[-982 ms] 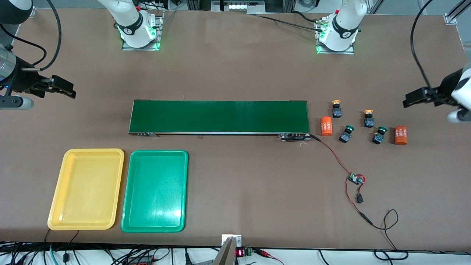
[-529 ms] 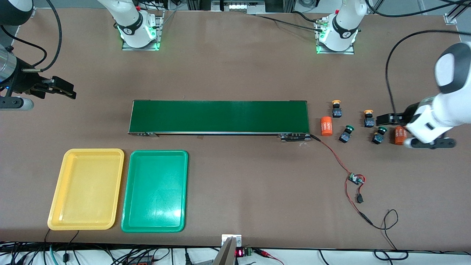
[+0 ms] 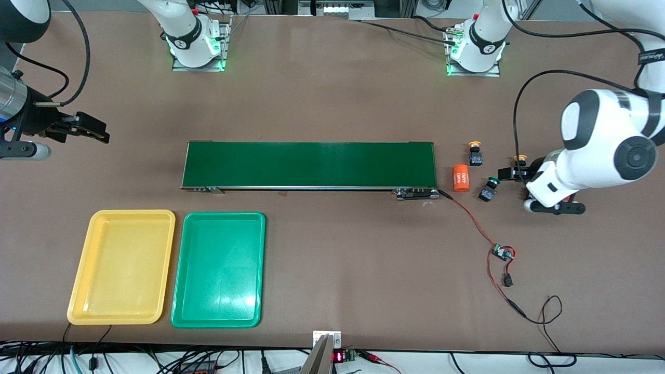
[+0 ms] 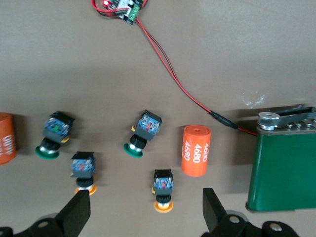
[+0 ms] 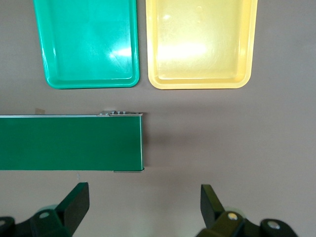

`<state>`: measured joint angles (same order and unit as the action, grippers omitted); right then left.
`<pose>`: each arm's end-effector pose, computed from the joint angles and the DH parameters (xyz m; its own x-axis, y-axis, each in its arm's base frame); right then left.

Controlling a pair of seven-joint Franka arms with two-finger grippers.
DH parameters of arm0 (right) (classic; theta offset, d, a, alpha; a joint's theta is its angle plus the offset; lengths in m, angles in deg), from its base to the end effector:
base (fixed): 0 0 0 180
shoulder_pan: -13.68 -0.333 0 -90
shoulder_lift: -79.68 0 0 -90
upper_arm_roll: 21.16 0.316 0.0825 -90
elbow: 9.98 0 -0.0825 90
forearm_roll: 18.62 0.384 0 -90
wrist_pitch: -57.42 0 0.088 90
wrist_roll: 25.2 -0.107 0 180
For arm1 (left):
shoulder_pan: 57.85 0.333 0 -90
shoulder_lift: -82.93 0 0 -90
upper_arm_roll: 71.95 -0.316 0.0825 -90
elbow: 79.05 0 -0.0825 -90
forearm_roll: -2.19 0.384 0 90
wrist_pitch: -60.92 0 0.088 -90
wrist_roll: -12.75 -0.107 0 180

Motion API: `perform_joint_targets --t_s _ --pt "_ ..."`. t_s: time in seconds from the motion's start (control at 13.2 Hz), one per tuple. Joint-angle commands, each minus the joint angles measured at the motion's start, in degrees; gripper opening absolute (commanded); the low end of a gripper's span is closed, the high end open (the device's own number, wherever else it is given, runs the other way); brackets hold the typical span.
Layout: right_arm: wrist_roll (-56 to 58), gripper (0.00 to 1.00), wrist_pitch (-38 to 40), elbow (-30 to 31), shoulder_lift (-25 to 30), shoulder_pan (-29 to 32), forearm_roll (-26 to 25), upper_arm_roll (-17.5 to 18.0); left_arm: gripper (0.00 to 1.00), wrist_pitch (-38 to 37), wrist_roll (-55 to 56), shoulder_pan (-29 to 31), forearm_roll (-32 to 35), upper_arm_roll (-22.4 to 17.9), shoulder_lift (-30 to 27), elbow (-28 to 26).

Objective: Sort buttons by color to trays

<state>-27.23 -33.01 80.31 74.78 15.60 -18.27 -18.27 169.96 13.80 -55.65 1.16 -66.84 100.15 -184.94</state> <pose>0.5778 0.0093 0.5744 0.9964 -0.0184 -0.0832 -0.0191 -0.9998 -0.0074 0.5977 -0.0290 0.3453 0.9697 -0.0276 -0.2428 -0.0192 -0.9991 0.0370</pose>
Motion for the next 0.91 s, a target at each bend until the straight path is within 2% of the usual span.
perform_joint_targets --t_s 0.0,0.38,0.83 --pt "0.6 1.00 -0.7 0.8 0.7 1.3 0.5 0.2 1.00 6.5 -0.6 -0.7 0.6 1.6 1.0 -6.2" --pt "0.6 1.00 -0.8 0.9 0.6 1.9 0.5 0.2 1.00 11.5 0.2 -0.8 -0.6 5.0 8.1 -7.2" --pt "0.6 1.00 -1.7 0.9 0.2 1.9 0.5 0.2 1.00 14.3 -0.8 -0.8 -0.6 6.3 11.4 -9.5"
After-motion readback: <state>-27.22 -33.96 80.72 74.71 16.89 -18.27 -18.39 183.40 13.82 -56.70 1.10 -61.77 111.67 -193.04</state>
